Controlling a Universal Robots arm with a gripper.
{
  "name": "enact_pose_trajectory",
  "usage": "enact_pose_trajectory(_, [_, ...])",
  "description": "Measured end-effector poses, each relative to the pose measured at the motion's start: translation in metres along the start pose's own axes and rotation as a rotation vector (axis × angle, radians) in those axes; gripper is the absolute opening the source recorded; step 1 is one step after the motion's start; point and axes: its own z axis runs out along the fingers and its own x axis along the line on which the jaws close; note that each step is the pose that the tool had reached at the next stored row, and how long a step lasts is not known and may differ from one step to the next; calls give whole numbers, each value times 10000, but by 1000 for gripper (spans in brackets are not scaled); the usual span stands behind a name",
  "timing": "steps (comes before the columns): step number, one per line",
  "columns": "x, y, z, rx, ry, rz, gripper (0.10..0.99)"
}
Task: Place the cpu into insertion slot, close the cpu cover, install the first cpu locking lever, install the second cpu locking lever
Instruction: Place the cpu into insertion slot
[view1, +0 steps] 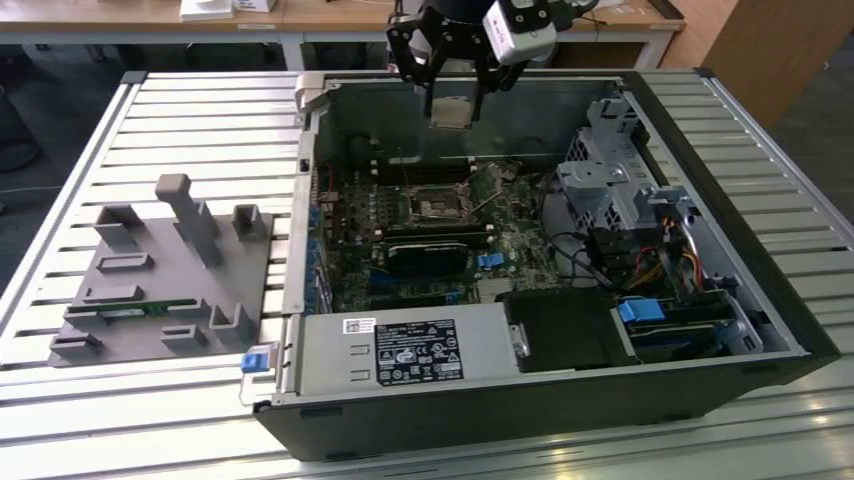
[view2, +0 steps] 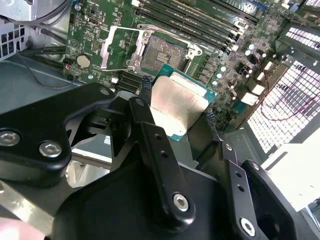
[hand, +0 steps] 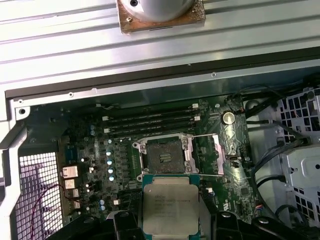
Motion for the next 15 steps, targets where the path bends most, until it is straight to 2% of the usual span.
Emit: enact_pose_trajectory(15, [0, 0, 0, -8, -40, 453, 537])
